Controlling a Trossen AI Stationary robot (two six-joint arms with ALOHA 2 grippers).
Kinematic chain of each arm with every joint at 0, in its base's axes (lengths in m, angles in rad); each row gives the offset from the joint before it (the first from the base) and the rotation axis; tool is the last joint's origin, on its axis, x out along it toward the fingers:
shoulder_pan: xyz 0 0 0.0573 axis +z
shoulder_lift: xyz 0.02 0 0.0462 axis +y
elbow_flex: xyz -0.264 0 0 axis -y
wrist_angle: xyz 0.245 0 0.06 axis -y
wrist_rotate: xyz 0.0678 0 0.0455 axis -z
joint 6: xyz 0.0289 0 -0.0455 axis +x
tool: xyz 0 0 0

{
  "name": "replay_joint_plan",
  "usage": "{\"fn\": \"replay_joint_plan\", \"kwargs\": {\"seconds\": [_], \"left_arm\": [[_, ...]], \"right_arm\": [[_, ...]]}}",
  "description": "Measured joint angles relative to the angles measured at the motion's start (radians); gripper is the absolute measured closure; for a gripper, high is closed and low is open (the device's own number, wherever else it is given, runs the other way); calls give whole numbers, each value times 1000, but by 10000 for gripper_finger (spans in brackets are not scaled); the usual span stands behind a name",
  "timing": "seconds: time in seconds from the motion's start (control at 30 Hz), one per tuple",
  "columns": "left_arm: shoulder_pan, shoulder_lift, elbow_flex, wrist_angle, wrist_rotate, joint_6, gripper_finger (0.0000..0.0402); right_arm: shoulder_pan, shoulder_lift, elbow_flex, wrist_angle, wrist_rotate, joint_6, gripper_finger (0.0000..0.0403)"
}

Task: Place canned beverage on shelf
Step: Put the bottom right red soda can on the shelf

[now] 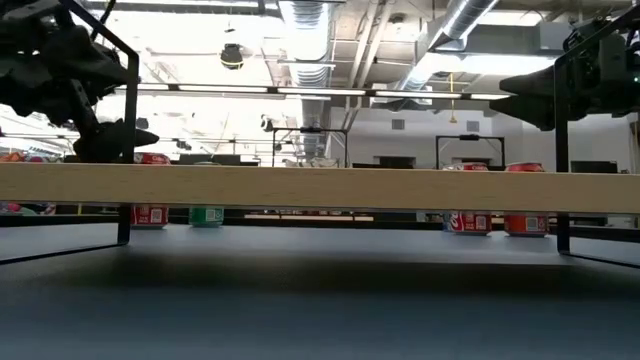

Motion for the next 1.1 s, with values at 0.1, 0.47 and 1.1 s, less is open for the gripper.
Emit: {"fn": "replay_joint_plan", "kwargs": {"seconds": [0.1,0.47,1.1], "left_arm": [[0,0,0,8,-62,-110,50],[0,0,0,34,-303,-287,50],[0,0,-1,556,-388,-259,50]], "right_arm": [[0,0,0,0,0,0,74],[0,0,0,0,0,0,74],[-3,0,88,204,24,382,74]]}}
